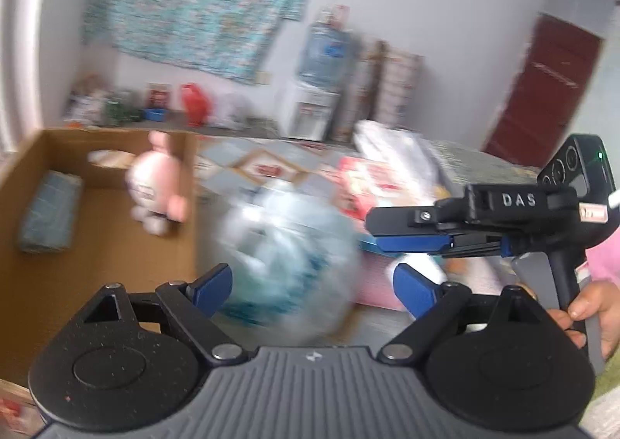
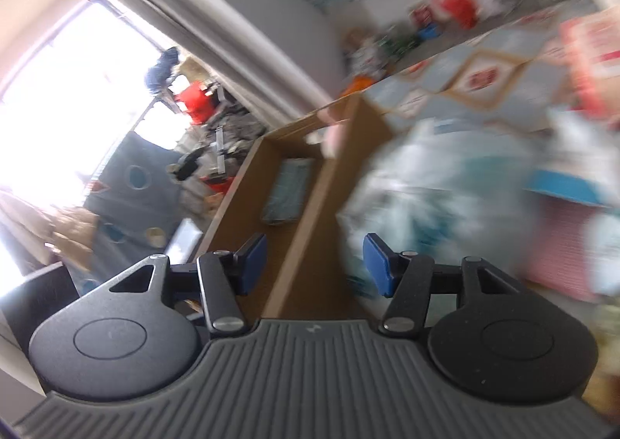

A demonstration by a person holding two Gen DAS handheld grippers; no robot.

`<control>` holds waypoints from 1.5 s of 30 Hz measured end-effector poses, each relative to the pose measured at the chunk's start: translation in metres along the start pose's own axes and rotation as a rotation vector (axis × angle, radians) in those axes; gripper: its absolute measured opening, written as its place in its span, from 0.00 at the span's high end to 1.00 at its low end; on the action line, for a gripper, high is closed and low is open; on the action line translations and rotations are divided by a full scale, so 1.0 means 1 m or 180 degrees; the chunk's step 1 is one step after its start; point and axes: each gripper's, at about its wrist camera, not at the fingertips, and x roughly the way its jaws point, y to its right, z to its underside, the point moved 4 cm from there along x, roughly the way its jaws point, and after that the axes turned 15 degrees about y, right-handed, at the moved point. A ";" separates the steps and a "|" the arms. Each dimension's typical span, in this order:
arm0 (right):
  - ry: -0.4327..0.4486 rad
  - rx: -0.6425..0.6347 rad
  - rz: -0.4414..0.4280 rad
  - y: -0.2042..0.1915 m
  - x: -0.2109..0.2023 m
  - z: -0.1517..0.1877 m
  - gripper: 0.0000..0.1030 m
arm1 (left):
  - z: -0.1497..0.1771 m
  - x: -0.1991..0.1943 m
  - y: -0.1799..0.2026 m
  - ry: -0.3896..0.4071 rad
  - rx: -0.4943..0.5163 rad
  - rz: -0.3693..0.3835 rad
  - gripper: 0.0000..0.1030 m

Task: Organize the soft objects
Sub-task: 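Move the right tool to the white cotton swab bag and grasp it, then lift the cotton swab bag with the right tool while the left tool grasps it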

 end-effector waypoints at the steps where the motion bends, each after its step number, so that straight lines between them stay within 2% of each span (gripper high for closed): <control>1: 0.0086 -0.0078 0.0091 0.008 -0.019 0.000 0.46 | 0.006 0.005 0.007 0.0006 -0.0049 0.0076 0.11; 4: 0.0329 -0.0446 0.0398 0.027 -0.065 0.003 0.46 | 0.018 0.021 0.021 0.0065 -0.0129 0.0212 0.12; 7: 0.0489 -0.0877 0.0698 0.041 -0.086 0.010 0.46 | 0.028 0.041 0.032 0.0150 -0.0096 0.0181 0.13; 14: 0.0488 -0.1861 0.1154 0.052 -0.052 0.013 0.47 | 0.057 0.072 0.051 0.0077 0.0255 0.0020 0.23; 17: 0.0328 -0.2268 0.1326 0.056 -0.021 0.003 0.48 | 0.067 0.074 0.043 0.0006 0.0274 0.0010 0.25; 25: -0.0389 -0.2860 0.1719 0.094 0.056 -0.004 0.49 | 0.081 0.074 0.025 -0.0058 0.0362 0.0101 0.25; 26: -0.0433 -0.2945 0.1796 0.097 0.063 -0.004 0.53 | 0.082 0.074 0.024 -0.0059 0.0363 0.0097 0.25; 27: -0.0466 -0.3024 0.1860 0.099 0.066 -0.004 0.62 | 0.082 0.074 0.023 -0.0056 0.0354 0.0102 0.25; 29: -0.0511 -0.3154 0.1928 0.099 0.071 -0.005 0.70 | 0.082 0.072 0.021 -0.0051 0.0329 0.0119 0.25; 31: -0.0458 -0.3152 0.1919 0.095 0.071 -0.009 0.79 | 0.081 0.069 0.019 -0.0028 0.0322 0.0127 0.25; 34: -0.0238 -0.3107 0.1899 0.084 0.063 -0.017 0.81 | 0.080 0.063 0.017 0.0028 0.0296 0.0156 0.25; 39: 0.0230 -0.2757 0.1741 0.063 0.038 -0.044 0.81 | 0.078 0.049 0.016 0.0146 0.0233 0.0232 0.24; 45: 0.0661 -0.1797 0.1293 0.051 -0.008 -0.067 0.81 | 0.075 0.030 0.011 0.0182 0.0075 0.0334 0.24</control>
